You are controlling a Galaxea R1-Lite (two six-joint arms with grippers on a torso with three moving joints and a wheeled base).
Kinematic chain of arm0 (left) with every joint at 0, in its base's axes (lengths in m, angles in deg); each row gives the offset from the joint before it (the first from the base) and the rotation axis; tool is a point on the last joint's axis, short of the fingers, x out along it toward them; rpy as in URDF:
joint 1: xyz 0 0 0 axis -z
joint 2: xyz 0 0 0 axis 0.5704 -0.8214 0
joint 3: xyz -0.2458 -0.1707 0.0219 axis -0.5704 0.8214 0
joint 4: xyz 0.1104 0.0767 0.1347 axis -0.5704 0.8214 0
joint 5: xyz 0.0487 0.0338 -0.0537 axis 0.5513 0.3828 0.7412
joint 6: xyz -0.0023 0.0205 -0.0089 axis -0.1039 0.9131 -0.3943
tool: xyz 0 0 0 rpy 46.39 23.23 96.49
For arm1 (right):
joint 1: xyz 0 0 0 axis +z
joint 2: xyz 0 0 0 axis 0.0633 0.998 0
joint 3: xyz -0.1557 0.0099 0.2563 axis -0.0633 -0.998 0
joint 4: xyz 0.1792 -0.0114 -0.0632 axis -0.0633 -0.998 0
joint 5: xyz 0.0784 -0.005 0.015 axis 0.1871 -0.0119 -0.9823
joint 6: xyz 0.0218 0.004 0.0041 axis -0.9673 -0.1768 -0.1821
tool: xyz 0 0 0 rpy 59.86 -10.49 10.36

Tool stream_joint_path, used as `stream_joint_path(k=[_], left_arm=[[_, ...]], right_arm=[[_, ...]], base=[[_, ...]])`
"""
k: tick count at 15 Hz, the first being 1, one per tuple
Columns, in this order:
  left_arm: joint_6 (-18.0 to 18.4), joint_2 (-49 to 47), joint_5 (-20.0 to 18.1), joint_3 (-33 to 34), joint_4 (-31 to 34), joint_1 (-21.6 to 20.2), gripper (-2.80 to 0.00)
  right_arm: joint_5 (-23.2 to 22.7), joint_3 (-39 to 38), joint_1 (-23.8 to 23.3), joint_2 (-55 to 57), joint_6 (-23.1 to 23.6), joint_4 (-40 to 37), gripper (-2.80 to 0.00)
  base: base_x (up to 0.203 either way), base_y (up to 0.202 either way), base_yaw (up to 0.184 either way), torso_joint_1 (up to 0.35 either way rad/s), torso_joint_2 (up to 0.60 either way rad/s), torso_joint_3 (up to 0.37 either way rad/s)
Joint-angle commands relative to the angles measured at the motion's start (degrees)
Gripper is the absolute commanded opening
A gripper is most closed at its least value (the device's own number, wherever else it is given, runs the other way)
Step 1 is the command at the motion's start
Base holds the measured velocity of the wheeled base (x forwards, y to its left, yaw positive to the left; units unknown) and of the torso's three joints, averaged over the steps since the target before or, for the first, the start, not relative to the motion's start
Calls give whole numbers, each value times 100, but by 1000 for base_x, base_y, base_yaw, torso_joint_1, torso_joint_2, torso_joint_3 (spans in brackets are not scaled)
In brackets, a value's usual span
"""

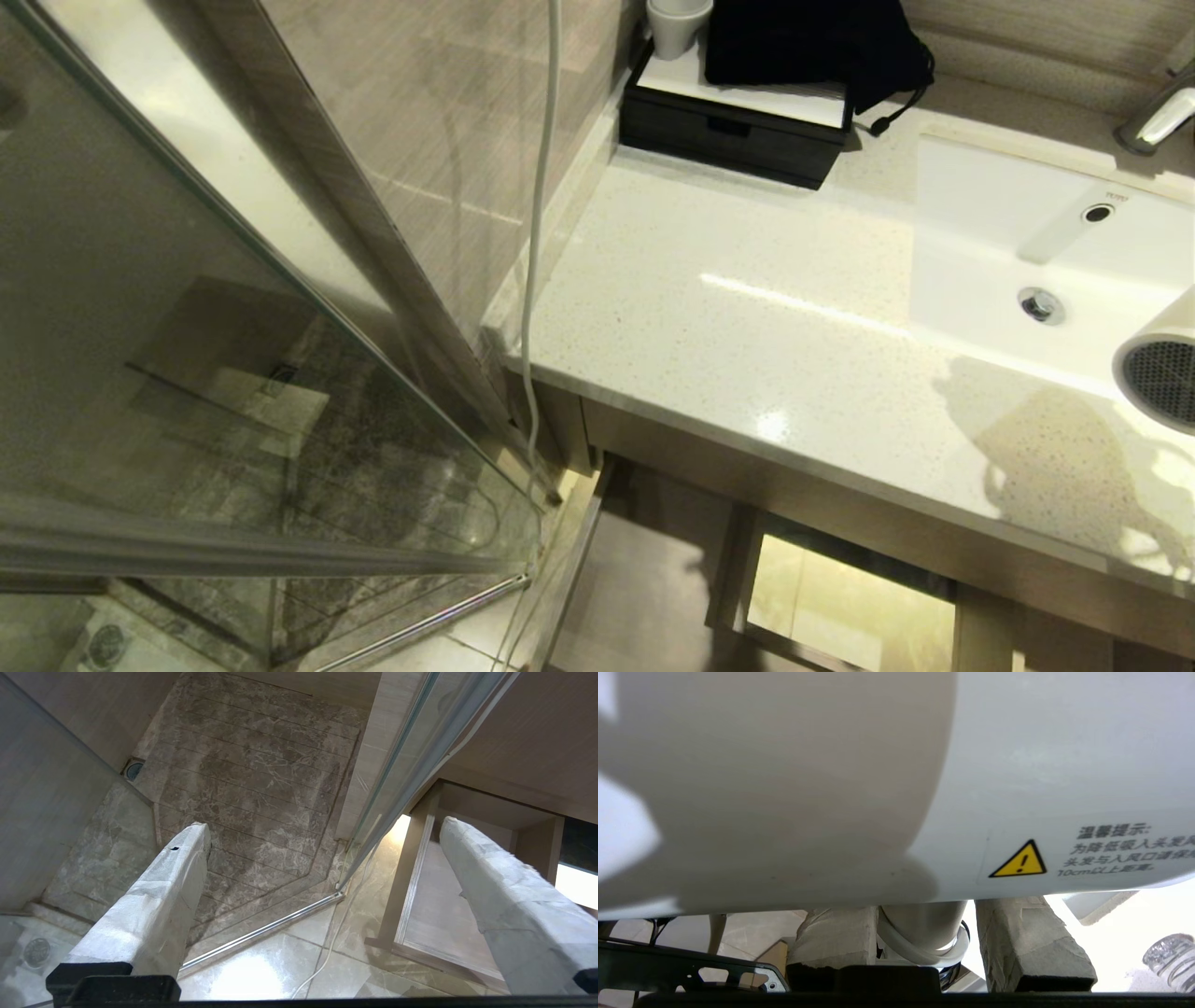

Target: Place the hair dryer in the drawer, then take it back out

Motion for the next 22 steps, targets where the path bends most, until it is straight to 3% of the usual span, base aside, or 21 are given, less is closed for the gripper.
stream_joint_path(k=[1, 10, 22], left_arm=[[0, -8, 1, 0, 5, 0, 0], [0, 0, 1, 0, -3, 0, 0], [0, 0, 1, 0, -3, 0, 0]], right_arm=[[13, -118, 0, -172, 5, -22, -280], [6, -1067, 0, -1195, -214, 69, -280], [-2, -1593, 0, -1617, -210, 214, -280]], base=[[0, 0, 0, 0, 0, 0], [0, 0, 0, -25, 21, -11], [0, 0, 0, -317, 140, -170]])
